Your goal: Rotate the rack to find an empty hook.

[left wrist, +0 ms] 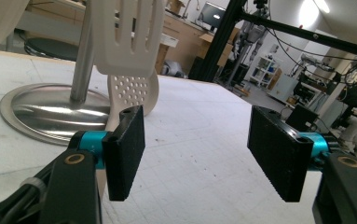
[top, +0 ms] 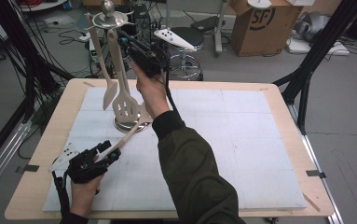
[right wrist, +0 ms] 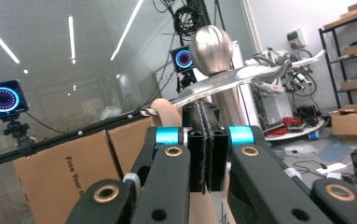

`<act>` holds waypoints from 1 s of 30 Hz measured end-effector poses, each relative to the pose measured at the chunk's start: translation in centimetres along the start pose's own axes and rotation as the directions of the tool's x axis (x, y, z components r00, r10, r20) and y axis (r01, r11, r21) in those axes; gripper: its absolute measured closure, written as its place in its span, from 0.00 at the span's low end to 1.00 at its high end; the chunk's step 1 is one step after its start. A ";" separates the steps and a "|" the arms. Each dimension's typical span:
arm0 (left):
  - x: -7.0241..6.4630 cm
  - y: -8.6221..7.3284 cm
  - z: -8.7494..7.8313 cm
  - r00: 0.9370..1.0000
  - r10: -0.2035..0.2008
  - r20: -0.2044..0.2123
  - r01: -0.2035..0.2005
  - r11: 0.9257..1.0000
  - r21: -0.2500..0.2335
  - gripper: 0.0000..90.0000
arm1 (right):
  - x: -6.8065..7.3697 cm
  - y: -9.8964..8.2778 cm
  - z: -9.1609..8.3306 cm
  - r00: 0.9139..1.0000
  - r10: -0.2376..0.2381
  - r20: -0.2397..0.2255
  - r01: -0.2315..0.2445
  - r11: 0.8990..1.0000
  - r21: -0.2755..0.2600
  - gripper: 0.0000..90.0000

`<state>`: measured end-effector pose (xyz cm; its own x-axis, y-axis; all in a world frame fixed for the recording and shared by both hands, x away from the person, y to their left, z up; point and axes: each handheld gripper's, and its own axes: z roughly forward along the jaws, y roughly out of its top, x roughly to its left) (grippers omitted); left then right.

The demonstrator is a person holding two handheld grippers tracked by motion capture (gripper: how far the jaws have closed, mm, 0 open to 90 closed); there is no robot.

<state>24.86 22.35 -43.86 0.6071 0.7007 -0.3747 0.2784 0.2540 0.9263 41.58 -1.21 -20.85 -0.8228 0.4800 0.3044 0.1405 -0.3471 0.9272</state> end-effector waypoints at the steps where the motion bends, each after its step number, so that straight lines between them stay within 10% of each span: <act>1: 0.0 0.0 0.0 1.000 0.001 0.000 -0.001 1.000 0.001 0.41 | 0.3 0.0 0.1 1.000 0.005 -0.002 -0.005 1.000 -0.003 1.00; 19: 0.0 0.0 -0.1 1.000 0.004 0.000 -0.004 1.000 -0.002 0.41 | 3.1 -0.7 1.4 0.997 -0.001 -0.082 0.002 1.000 0.014 1.00; 30: 0.0 0.0 -0.2 1.000 0.004 -0.002 -0.004 1.000 -0.003 0.41 | 1.4 0.0 0.4 0.999 0.006 -0.039 -0.006 1.000 -0.023 1.00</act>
<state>24.78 22.50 -43.83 0.6066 0.7032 -0.3710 0.2737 0.2535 0.9278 40.64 -0.18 -20.32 -0.8426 0.4466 0.3009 0.1333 -0.3684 0.9200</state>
